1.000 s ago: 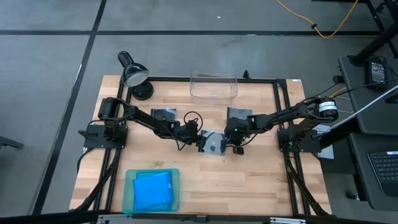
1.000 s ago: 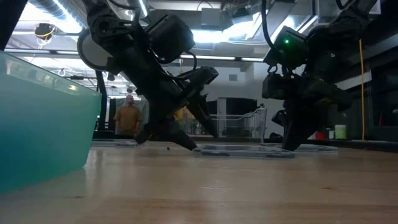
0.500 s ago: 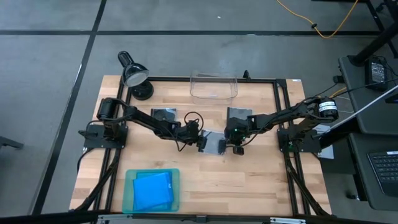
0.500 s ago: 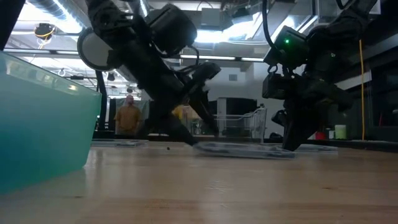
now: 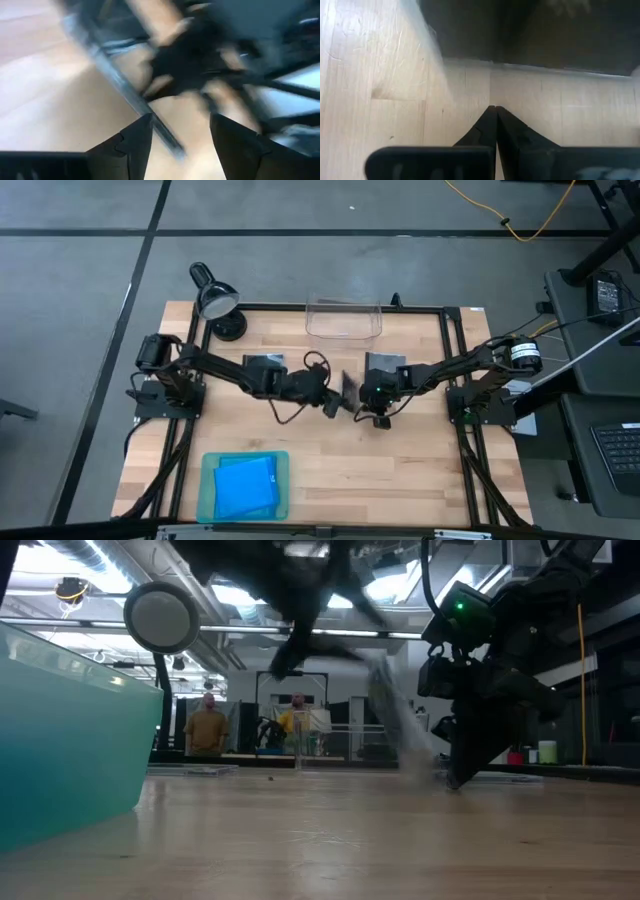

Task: Pick & place jewel cases by type
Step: Put the bottom black CD case into the transparent bin

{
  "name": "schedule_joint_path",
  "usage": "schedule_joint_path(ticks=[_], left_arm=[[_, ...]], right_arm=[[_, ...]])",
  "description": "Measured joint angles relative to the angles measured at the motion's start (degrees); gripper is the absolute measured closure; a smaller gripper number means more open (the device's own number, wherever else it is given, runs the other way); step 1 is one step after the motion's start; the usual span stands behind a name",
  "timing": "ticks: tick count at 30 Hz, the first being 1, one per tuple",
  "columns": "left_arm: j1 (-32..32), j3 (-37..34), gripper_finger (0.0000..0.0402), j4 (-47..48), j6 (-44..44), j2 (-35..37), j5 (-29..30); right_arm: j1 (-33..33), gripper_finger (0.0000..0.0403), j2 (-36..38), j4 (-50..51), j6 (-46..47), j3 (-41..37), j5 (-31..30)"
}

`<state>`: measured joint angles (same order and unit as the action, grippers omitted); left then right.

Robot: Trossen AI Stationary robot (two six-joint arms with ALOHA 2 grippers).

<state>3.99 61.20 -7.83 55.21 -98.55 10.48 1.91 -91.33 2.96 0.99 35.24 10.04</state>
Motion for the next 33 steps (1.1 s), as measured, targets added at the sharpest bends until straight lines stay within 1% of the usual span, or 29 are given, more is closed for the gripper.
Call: schedule_joint_path(ticks=[3,5,8,11,19,25,33], left_arm=[[-1.4,0.1,0.0217,2.2,1.4,-1.2,-0.3],[-1.7,0.2,0.0219,1.9,1.6,-2.6,-2.3],[-1.5,0.1,0.0218,0.4,2.3,-3.9,-3.6],[-1.4,0.2,0.0218,-2.1,2.6,-4.6,-3.4],[-1.9,0.0,0.0233,-1.2,2.7,-4.7,-2.4],[-3.1,0.0,0.0274,-0.9,3.5,-4.7,-2.1],[-3.8,-0.1,0.0359,1.0,4.9,-4.7,-1.5]], right_arm=[[0.0,0.0395,0.0,-0.3,0.0,0.0,0.0],[0.0,0.0395,0.0,-0.4,0.2,0.0,0.1],[0.0,0.0395,0.0,-0.4,0.5,0.0,0.4],[0.0,0.0395,0.0,-0.4,1.5,0.0,0.4],[0.0,0.0395,0.0,-0.3,1.5,0.0,0.5],[0.0,0.0395,0.0,-0.3,1.5,0.0,0.6],[0.0,0.0395,0.0,-0.2,1.7,0.0,0.6]])
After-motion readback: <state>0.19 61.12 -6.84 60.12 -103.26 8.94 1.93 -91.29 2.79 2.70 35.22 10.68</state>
